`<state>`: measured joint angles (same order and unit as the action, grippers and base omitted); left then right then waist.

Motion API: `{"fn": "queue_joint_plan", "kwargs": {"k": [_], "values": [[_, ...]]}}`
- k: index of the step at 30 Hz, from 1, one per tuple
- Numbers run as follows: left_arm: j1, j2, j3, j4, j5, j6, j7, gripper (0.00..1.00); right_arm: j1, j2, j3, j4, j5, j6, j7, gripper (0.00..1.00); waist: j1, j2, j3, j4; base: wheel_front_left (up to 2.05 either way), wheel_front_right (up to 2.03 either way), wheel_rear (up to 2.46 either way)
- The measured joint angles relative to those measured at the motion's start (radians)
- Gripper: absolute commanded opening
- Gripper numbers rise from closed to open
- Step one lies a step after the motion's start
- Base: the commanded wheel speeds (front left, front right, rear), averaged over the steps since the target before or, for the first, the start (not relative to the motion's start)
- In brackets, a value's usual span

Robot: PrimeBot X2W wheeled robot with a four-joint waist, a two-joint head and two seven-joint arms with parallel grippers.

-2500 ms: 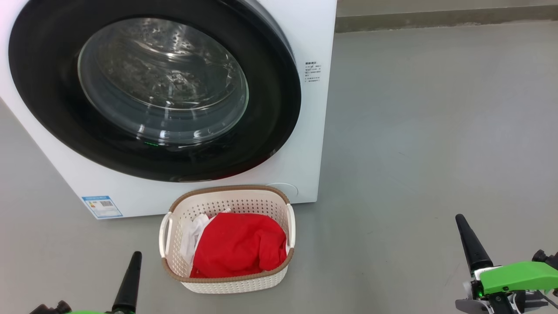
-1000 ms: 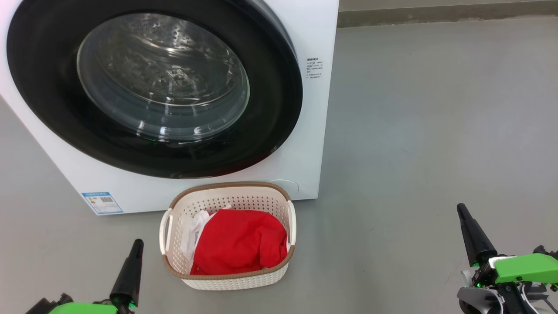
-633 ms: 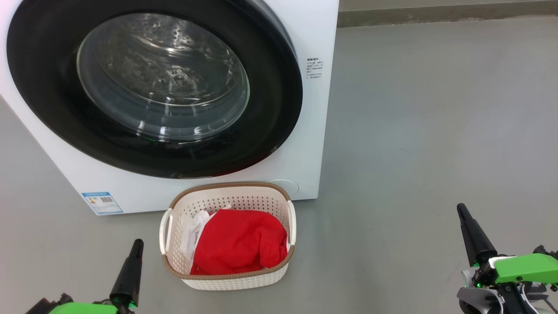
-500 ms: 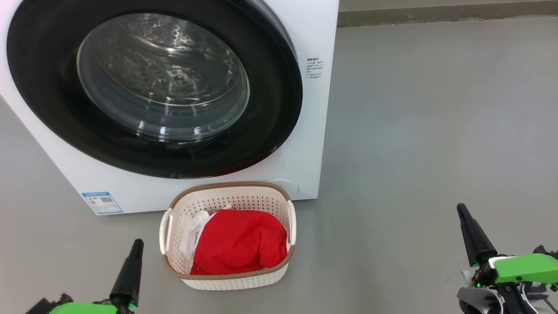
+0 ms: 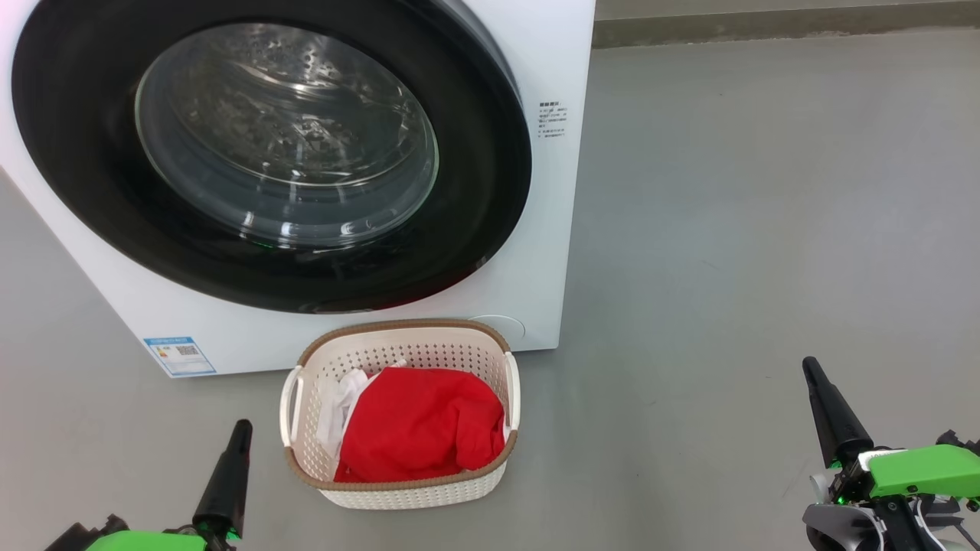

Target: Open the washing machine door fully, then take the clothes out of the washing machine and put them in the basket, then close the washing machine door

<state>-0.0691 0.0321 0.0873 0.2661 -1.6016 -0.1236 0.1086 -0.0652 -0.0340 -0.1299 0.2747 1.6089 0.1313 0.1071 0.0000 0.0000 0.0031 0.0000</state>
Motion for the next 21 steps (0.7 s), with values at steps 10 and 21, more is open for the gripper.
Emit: {"fn": "queue_joint_plan", "kwargs": {"k": [10,21], "values": [[0.0,0.0,0.0,0.0,0.0,0.0,0.0,0.0,0.0,0.0,0.0,0.0,0.0,0.0,0.0,0.0,0.0,0.0,0.0,0.0,0.0,0.0,0.0],[0.0,0.0,0.0,0.0,0.0,0.0,0.0,0.0,0.0,0.0,0.0,0.0,0.0,0.0,0.0,0.0,0.0,0.0,0.0,0.0,0.0,0.0,0.0]]}}
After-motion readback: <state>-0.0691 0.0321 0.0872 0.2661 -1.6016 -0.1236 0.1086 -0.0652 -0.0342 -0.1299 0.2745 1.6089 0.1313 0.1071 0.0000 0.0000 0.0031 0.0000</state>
